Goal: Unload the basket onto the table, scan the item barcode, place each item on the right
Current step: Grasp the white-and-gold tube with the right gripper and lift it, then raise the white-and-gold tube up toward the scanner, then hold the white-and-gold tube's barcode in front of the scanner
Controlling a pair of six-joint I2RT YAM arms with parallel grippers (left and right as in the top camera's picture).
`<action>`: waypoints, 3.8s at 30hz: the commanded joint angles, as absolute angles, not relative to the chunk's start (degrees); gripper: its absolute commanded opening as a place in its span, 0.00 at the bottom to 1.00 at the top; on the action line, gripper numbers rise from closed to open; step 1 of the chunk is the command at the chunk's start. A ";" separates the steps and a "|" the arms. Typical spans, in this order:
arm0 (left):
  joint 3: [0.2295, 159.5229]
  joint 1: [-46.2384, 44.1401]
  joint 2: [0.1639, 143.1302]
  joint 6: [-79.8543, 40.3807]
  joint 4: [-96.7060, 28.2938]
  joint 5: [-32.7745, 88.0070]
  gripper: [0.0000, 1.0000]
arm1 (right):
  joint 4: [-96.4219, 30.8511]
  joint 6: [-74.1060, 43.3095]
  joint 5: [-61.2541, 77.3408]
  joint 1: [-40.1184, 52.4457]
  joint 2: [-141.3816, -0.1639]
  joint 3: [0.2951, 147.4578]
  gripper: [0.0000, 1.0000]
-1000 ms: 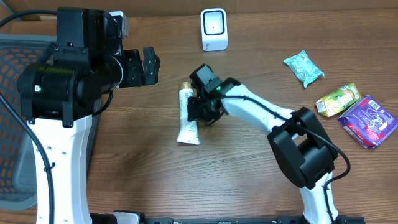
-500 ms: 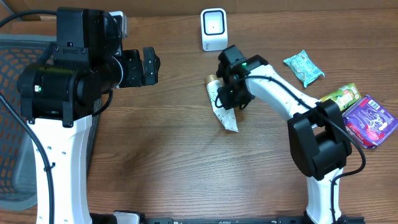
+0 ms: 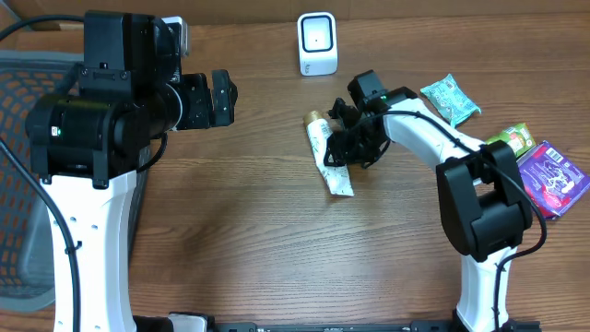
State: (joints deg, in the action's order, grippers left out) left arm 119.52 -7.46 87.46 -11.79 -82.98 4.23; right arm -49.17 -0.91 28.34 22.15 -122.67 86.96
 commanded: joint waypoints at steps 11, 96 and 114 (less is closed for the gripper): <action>120.05 -7.53 87.85 -10.72 -82.91 4.03 1.00 | -43.92 -7.51 34.20 21.98 -119.72 85.86 0.04; 120.05 -7.53 88.01 -10.72 -82.70 4.03 1.00 | -1.52 63.83 -38.94 26.33 -132.92 115.48 0.04; 120.05 -7.53 88.03 -10.70 -82.72 4.03 1.00 | -1.87 72.71 -35.86 27.24 -135.81 115.46 0.04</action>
State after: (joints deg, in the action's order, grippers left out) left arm 119.52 -7.46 87.46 -11.79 -82.91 4.23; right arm -4.21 72.71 -35.38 27.46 -135.04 114.26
